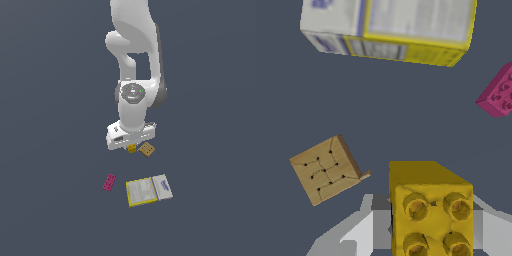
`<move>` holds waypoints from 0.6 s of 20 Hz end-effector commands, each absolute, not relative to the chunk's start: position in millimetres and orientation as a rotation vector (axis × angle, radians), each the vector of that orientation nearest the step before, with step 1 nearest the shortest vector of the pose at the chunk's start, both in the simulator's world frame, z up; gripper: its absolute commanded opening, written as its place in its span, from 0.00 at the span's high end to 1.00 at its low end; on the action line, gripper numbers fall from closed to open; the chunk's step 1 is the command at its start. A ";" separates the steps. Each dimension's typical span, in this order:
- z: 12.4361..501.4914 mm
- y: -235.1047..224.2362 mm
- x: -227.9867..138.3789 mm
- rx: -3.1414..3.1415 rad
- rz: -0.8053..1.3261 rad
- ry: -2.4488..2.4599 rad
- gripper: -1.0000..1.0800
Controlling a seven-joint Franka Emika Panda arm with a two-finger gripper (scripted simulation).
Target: Pick up a designated object from a clutter of objects.
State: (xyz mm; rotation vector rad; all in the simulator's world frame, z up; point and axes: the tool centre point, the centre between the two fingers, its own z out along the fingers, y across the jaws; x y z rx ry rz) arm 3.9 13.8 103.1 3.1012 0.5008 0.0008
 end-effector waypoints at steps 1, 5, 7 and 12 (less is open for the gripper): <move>127.6 12.4 3.5 3.101 0.002 0.501 1.00; 171.5 9.9 2.9 3.101 0.002 0.501 1.00; 193.7 8.7 2.7 3.101 0.002 0.501 1.00; 247.2 5.6 2.5 3.102 0.001 0.502 1.00</move>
